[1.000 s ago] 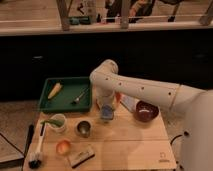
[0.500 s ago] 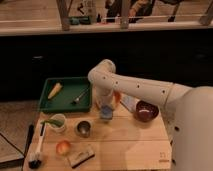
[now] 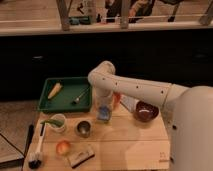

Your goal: Place sponge in plastic cup

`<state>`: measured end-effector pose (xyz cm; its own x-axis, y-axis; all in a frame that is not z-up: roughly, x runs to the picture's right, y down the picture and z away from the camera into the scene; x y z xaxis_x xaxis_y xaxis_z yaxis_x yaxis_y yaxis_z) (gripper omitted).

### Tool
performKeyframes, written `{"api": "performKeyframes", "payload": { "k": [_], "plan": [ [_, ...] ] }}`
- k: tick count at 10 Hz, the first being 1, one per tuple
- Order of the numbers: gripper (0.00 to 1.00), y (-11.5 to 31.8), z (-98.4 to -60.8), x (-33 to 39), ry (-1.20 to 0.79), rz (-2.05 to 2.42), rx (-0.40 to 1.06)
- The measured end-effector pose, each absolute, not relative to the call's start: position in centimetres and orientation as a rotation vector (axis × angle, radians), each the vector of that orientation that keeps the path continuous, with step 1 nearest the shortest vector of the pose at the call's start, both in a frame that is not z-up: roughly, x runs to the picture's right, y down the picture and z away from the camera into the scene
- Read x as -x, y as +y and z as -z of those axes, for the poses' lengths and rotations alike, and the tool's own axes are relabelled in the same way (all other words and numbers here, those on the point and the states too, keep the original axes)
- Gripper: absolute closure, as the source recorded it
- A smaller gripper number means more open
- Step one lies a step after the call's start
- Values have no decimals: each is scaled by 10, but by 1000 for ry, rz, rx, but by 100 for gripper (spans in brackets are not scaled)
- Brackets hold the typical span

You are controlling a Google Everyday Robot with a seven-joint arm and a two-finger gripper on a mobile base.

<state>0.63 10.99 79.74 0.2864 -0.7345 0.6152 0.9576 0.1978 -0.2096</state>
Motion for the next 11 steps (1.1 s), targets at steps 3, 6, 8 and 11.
{"api": "performKeyframes", "payload": {
  "k": [3,6,8,11],
  "plan": [
    [20,110,-797,-6,-427,1236,629],
    [20,109,-796,-5,-431,1246,631],
    [20,106,-795,-4,-434,1251,630],
    [20,102,-795,-4,-440,1252,624]
  ]
}}
